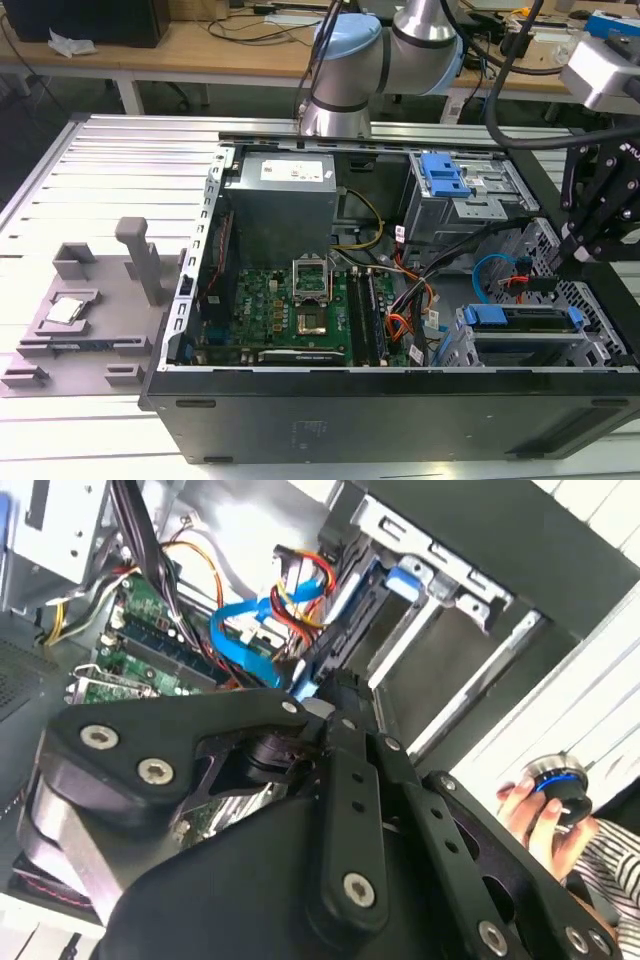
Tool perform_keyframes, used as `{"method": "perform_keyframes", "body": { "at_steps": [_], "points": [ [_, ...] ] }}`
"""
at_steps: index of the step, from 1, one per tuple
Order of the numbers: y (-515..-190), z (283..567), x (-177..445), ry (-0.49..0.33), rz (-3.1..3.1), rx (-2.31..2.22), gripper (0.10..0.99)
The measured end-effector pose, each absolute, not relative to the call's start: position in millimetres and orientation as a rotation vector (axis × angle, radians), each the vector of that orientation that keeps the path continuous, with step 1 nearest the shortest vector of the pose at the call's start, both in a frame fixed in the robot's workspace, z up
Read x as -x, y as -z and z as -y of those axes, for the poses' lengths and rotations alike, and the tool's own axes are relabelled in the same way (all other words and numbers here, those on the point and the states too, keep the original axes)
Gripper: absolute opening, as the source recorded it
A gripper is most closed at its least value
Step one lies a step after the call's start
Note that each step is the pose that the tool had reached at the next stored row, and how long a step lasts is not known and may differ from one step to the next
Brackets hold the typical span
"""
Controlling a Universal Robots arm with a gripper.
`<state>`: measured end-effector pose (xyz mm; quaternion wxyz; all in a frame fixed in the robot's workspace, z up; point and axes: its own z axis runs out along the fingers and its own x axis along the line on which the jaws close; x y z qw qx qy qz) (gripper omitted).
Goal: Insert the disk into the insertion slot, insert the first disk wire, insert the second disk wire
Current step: 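Insert the first disk wire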
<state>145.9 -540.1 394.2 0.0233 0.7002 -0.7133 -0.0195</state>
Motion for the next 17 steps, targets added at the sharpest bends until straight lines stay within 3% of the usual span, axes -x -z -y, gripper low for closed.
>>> {"method": "perform_keyframes", "body": {
  "at_steps": [12,14,17],
  "points": [
    [-383,540,-151,0.061,2.209,-2.166,0.114],
    [-383,540,-151,0.061,2.209,-2.166,0.239],
    [-376,538,-152,0.061,2.236,-2.137,0.239]
  ]
}}
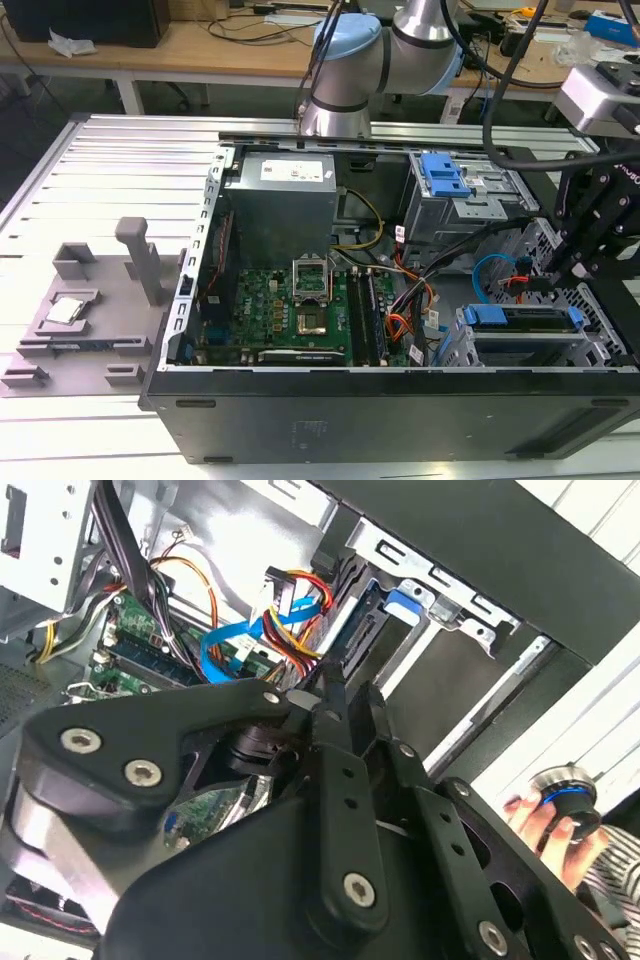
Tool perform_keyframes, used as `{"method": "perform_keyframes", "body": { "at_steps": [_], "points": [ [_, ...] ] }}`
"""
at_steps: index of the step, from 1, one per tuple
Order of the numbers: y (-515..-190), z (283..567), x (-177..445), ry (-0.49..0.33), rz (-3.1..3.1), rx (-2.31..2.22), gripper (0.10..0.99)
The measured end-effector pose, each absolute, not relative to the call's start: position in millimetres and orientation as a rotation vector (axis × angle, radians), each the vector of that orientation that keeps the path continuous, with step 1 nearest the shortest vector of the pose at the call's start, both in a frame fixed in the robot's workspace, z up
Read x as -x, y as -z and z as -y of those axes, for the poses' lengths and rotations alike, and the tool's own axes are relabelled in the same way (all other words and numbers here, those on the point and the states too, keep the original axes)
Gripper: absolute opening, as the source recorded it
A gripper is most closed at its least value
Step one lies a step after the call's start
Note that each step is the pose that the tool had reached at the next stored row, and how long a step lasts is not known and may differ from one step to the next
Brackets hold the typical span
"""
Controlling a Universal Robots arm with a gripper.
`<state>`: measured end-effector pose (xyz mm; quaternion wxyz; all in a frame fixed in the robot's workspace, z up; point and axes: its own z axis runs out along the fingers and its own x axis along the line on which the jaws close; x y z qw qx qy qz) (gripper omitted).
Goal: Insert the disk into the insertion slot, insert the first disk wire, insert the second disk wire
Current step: 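Insert the first disk wire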
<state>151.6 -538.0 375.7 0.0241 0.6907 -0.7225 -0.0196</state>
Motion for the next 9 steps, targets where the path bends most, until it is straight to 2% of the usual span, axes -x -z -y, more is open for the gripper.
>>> {"method": "perform_keyframes", "body": {
  "at_steps": [9],
  "points": [
    [-363,527,-152,0.035,2.258,-2.091,0.239]
  ]
}}
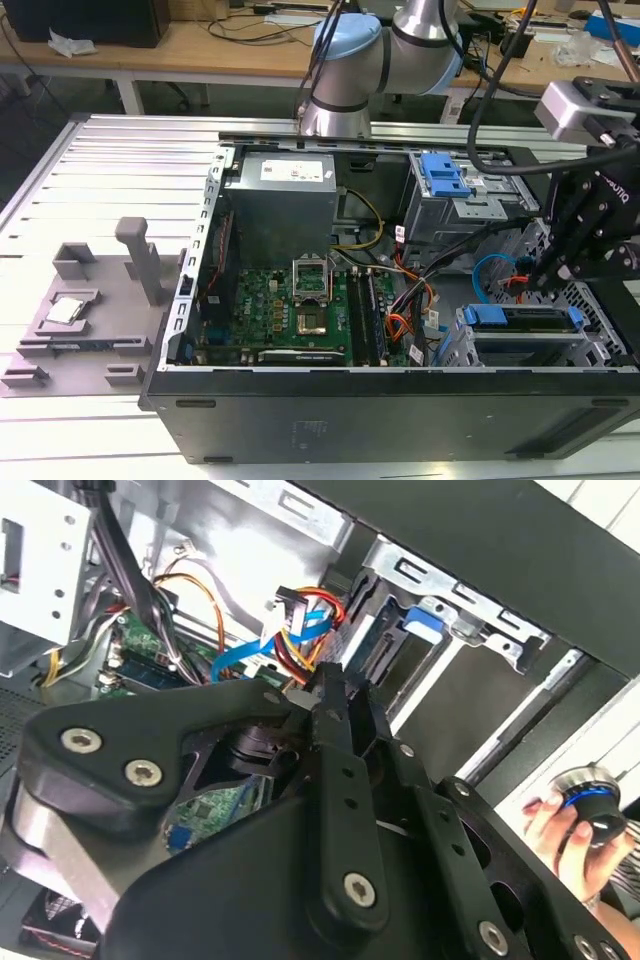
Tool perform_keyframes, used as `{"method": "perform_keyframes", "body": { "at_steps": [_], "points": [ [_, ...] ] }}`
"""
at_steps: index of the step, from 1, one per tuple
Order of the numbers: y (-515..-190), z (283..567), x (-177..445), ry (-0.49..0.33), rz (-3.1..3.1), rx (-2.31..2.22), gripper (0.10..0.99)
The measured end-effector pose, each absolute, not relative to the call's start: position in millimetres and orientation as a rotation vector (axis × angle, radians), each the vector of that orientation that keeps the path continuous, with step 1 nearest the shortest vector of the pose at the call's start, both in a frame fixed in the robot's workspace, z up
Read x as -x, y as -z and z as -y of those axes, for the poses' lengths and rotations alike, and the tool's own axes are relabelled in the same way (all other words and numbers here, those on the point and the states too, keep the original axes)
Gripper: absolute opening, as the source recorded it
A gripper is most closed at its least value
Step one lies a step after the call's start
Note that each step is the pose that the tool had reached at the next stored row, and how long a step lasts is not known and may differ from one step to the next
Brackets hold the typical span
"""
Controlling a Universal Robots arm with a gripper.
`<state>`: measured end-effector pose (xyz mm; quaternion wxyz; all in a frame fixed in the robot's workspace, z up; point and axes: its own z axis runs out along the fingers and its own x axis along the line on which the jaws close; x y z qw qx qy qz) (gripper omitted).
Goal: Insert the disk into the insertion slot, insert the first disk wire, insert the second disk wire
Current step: 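Insert the first disk wire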
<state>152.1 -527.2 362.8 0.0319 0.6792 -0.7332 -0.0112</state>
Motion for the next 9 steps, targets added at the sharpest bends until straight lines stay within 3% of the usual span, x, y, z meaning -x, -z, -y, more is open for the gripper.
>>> {"method": "perform_keyframes", "body": {
  "at_steps": [9],
  "points": [
    [-358.7,528.9,-152.1,-0.012,2.240,-2.070,0.239]
  ]
}}
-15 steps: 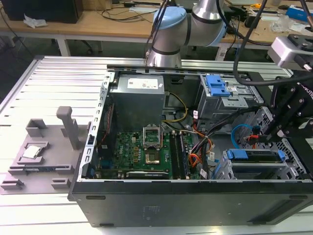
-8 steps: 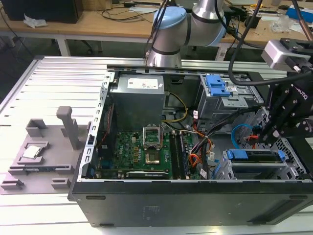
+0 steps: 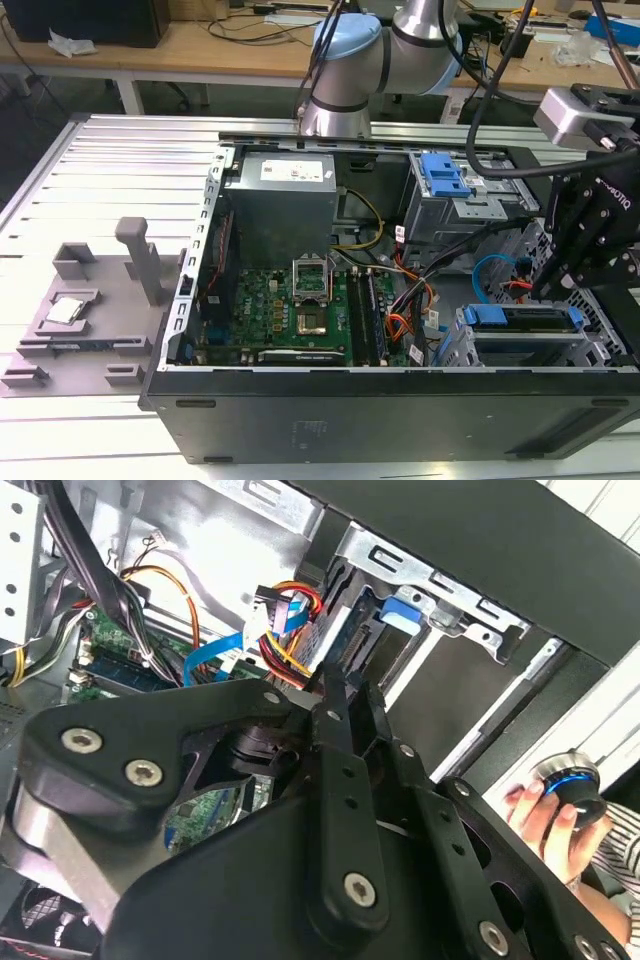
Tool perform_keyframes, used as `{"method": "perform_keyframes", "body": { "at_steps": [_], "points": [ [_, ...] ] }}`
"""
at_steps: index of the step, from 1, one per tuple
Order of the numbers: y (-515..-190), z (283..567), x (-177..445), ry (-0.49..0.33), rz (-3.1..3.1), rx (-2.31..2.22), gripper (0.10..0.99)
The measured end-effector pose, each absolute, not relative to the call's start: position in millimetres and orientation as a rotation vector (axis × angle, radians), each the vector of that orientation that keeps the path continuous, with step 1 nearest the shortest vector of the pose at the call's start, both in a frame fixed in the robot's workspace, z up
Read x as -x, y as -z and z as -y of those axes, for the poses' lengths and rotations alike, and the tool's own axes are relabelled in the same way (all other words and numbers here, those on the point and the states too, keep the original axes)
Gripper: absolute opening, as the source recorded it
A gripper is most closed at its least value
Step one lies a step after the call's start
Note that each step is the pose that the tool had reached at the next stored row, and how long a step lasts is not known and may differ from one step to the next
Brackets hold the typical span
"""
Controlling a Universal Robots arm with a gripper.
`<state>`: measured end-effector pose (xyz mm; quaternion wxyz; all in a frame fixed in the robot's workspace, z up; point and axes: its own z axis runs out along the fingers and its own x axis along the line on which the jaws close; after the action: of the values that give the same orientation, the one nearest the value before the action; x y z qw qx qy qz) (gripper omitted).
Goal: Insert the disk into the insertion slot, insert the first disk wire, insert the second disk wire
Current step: 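Insert the first disk wire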
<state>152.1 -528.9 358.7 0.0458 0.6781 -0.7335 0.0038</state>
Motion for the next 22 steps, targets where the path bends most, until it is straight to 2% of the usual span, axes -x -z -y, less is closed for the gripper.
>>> {"method": "perform_keyframes", "body": {
  "at_steps": [4,5,6,22],
  "points": [
    [-356,529,-152,-0.012,2.240,-2.070,0.239],
    [-356,529,-152,-0.012,2.240,-2.070,0.227],
    [-356,529,-152,-0.012,2.240,-2.070,0.176],
    [-345,533,-157,0.016,2.250,-2.081,0.176]
  ]
}}
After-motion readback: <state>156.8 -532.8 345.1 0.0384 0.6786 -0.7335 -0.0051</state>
